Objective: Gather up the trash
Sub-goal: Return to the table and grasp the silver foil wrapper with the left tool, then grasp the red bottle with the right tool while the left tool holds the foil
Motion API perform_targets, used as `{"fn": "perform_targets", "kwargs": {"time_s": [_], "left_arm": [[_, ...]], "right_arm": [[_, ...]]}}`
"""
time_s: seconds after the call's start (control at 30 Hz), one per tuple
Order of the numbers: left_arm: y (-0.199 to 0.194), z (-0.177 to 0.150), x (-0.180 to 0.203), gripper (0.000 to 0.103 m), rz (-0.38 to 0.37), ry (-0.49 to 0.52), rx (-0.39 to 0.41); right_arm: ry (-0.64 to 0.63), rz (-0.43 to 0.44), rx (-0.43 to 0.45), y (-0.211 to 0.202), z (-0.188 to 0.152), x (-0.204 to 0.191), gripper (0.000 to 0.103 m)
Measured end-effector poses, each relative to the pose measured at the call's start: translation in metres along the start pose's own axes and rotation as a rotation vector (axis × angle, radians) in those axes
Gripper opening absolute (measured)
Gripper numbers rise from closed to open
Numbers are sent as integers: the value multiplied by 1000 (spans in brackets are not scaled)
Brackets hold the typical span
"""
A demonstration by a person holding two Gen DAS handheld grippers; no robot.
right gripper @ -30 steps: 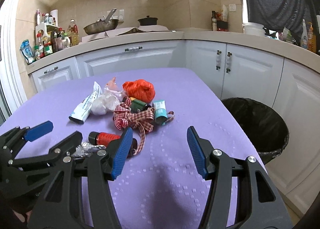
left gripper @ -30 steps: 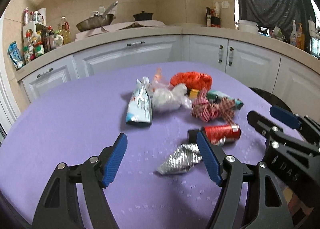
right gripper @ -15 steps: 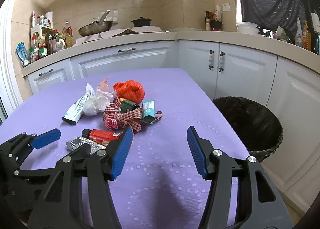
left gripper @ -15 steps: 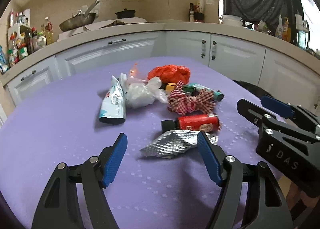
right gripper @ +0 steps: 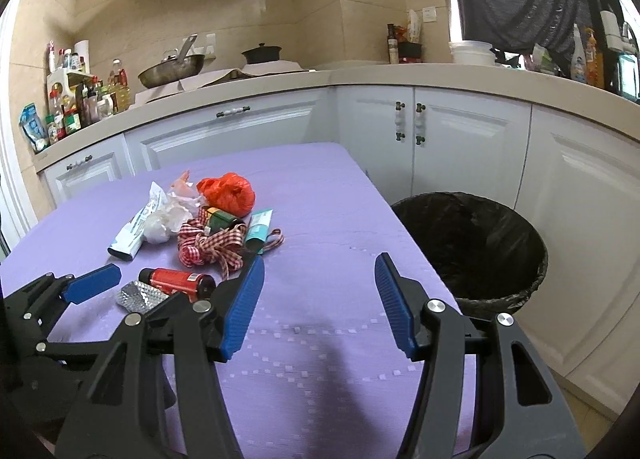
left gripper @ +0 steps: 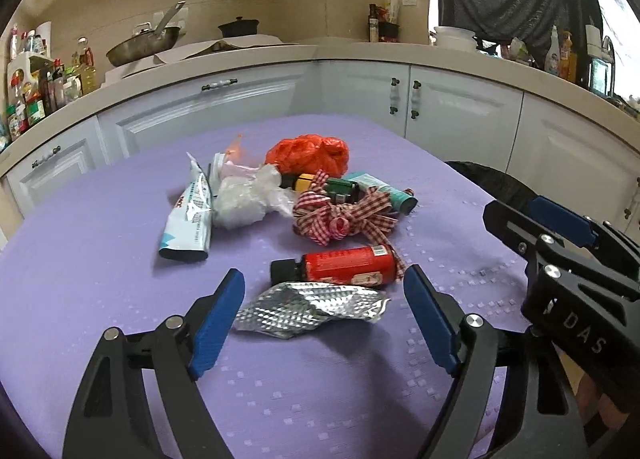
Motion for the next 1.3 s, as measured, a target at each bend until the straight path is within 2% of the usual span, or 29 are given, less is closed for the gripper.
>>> {"fn": "perform_targets", "kwargs": {"time_s": [0.1, 0.2, 0.27, 0.3, 0.33, 0.4, 0.47, 0.5, 0.87, 1.13, 1.2, 1.3], "left_arm": [[3, -3, 1, 78, 7, 6, -6], [5, -5, 3, 65, 6, 24, -9], [4, -6, 4, 61, 4, 40, 2], [3, -6, 4, 56, 2, 45, 7], [2, -6, 5, 44, 4, 53, 11], [3, -7, 5, 31, -5, 63, 2], [3, -8, 3, 28, -7, 66, 4], [2, -8, 2, 19, -7, 67, 7], [-8, -8, -25, 14, 10, 13, 9], [-19, -7, -85, 14, 129, -68, 24], [-20, -9, -101, 14, 157, -92, 22], [-24, -11, -126, 14, 200, -127, 19]], "right_arm": [[8, 1, 1, 0, -1, 3, 56], [11, 4, 1, 0, -2, 3, 56], [7, 4, -2, 1, -2, 3, 56], [6, 5, -2, 1, -3, 2, 56], [4, 6, -4, 1, -3, 2, 56], [2, 8, -7, 1, -4, 0, 56], [-2, 11, -8, 1, -4, -4, 56], [-5, 12, -8, 1, -4, -5, 56], [-45, 57, -19, 4, -5, -35, 56], [-95, 129, -38, 13, -7, -78, 57], [-107, 146, -44, 16, -8, -90, 64], [-129, 159, -48, 20, -8, -105, 66]]}}
Point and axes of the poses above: each gripper's, at about its wrist camera, not at the fingertips, and y roughly the way its jaws point, x to its right, z to its top, the point moved 8 cm from there along y, roughly the way its jaws point, and after that the axes turned 3 degrees about -y, right-handed, at the moved point
